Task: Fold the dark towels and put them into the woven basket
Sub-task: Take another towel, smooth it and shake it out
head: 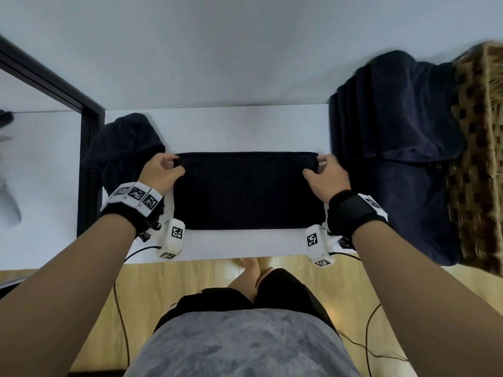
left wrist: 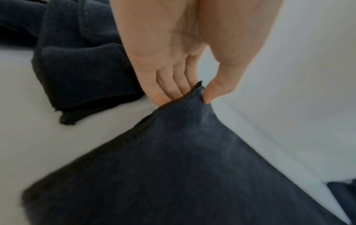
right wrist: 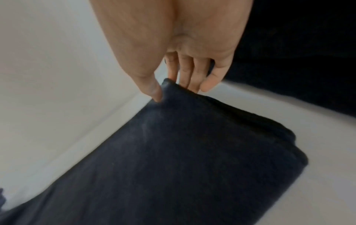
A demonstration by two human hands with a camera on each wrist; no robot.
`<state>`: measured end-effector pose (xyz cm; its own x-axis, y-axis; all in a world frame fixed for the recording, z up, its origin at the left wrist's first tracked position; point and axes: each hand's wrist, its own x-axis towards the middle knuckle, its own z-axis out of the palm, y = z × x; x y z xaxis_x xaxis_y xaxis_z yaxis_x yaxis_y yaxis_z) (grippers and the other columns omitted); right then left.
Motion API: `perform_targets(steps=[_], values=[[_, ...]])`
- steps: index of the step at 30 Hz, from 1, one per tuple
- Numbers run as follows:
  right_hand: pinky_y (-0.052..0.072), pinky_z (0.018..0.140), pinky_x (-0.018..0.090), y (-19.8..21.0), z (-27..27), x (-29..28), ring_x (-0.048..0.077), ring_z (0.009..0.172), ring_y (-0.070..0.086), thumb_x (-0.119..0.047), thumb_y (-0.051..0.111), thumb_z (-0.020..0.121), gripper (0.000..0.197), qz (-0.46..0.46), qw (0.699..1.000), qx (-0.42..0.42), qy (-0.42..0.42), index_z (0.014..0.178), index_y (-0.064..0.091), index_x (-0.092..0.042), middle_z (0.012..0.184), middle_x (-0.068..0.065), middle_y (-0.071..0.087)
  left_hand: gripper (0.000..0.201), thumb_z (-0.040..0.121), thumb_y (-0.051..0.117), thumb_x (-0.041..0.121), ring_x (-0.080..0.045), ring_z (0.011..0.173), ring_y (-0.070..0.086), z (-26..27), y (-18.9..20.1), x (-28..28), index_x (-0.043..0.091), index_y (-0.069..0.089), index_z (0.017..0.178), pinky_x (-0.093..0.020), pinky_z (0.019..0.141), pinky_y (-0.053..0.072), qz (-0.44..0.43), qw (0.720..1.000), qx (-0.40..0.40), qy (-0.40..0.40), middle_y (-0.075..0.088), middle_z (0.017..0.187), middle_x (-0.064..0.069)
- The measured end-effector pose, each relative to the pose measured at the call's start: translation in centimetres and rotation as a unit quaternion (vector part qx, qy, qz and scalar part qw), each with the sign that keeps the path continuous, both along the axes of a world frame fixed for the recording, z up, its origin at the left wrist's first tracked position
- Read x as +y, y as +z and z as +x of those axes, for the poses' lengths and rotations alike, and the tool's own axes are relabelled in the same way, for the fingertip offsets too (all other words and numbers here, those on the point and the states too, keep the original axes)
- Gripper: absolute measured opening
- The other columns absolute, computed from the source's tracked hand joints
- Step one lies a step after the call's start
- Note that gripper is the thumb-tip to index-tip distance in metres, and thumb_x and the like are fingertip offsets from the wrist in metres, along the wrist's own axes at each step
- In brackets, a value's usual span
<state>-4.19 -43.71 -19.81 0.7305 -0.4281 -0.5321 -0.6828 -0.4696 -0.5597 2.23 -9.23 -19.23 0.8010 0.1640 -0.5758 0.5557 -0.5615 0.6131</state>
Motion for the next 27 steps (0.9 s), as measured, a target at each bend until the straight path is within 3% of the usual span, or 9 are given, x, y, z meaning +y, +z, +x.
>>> perform_targets(steps=[2,4,7,11,14,18,20,23,27], values=[[0.044,0.093,0.025,-0.7,-0.4,0.0,0.023,0.114,0.058,-0.025,0.063,0.090,0.043,-0.010,0.999,0.028,0.013,0.129,0.052,-0.011,0.122,0.005,0.063,0.040,0.087,0.069,0.016,-0.021,0.106,0.059,-0.4,-0.7,0.2,0.007,0.058,0.124,-0.027,0.093,0.043,0.033,0.999,0.024,-0.018,0.061,0.114,-0.006],[0.043,0.098,0.030,-1.3,-0.6,0.0,0.027,0.117,0.057,-0.024,0.061,0.092,0.040,-0.025,0.999,0.036,0.016,0.129,0.054,-0.009,0.126,0.009,0.062,0.036,0.088,0.069,0.020,-0.025,0.107,0.061,-0.8,-1.2,0.4,0.003,0.061,0.119,-0.032,0.096,0.045,0.048,0.998,0.034,-0.025,0.064,0.114,-0.009],[0.041,0.086,0.027,-1.4,-0.1,-0.2,0.029,0.107,0.059,-0.020,0.056,0.093,0.031,-0.050,0.998,0.045,0.021,0.120,0.057,-0.006,0.116,0.012,0.065,0.021,0.090,0.064,0.022,-0.024,0.097,0.062,-0.7,-1.2,0.6,0.007,0.064,0.105,-0.037,0.092,0.049,0.031,0.999,0.022,-0.006,0.066,0.102,-0.007],[0.035,0.076,0.023,-1.2,0.6,-0.4,0.026,0.093,0.055,-0.016,0.056,0.091,0.027,-0.048,0.998,0.044,-0.019,0.116,0.052,-0.006,0.111,0.013,0.062,0.014,0.092,0.063,0.025,-0.015,0.091,0.061,-0.4,-1.1,0.9,0.014,0.063,0.100,-0.024,0.077,0.047,-0.018,0.999,-0.026,0.012,0.066,0.097,0.002],[0.037,0.076,0.025,-0.9,0.5,0.1,0.033,0.105,0.058,-0.011,0.063,0.088,0.037,-0.088,0.996,0.032,-0.012,0.119,0.045,-0.004,0.119,0.018,0.057,0.027,0.089,0.068,0.031,-0.013,0.100,0.061,-0.5,-1.6,0.9,0.019,0.063,0.113,-0.029,0.090,0.047,0.048,0.998,-0.027,-0.015,0.066,0.110,0.002],[0.045,0.078,0.034,-0.5,-0.3,1.6,0.035,0.098,0.057,-0.007,0.066,0.085,0.032,-0.197,0.976,-0.037,0.085,0.112,0.048,-0.003,0.116,0.019,0.050,0.052,0.077,0.079,0.035,-0.023,0.101,0.063,-0.7,-2.1,-0.2,0.006,0.061,0.116,-0.028,0.084,0.046,0.151,0.988,-0.010,-0.035,0.066,0.111,-0.007],[0.041,0.071,0.031,-0.8,-0.9,2.2,0.027,0.089,0.055,-0.012,0.064,0.089,0.027,-0.175,0.977,-0.025,0.116,0.111,0.049,-0.008,0.113,0.015,0.052,0.051,0.075,0.081,0.035,-0.027,0.098,0.064,-1.0,-2.2,-0.8,0.003,0.063,0.110,-0.029,0.079,0.048,0.175,0.983,0.030,-0.049,0.067,0.105,-0.010],[0.041,0.075,0.028,-1.3,-2.1,2.5,0.021,0.091,0.050,-0.024,0.065,0.090,0.044,-0.104,0.988,0.044,0.102,0.129,0.046,-0.016,0.118,0.014,0.053,0.032,0.075,0.077,0.032,-0.028,0.085,0.066,-1.5,-2.1,-1.1,0.005,0.065,0.087,-0.026,0.058,0.044,0.165,0.981,0.082,-0.054,0.065,0.079,-0.006],[0.038,0.082,0.024,-1.4,-3.1,2.6,0.025,0.104,0.056,-0.026,0.072,0.085,0.060,-0.068,0.989,0.054,0.122,0.137,0.043,-0.021,0.119,0.011,0.054,0.027,0.076,0.073,0.033,-0.027,0.084,0.065,-1.9,-1.2,-0.7,0.009,0.067,0.086,-0.028,0.067,0.047,0.127,0.980,0.136,-0.066,0.065,0.081,-0.005]])
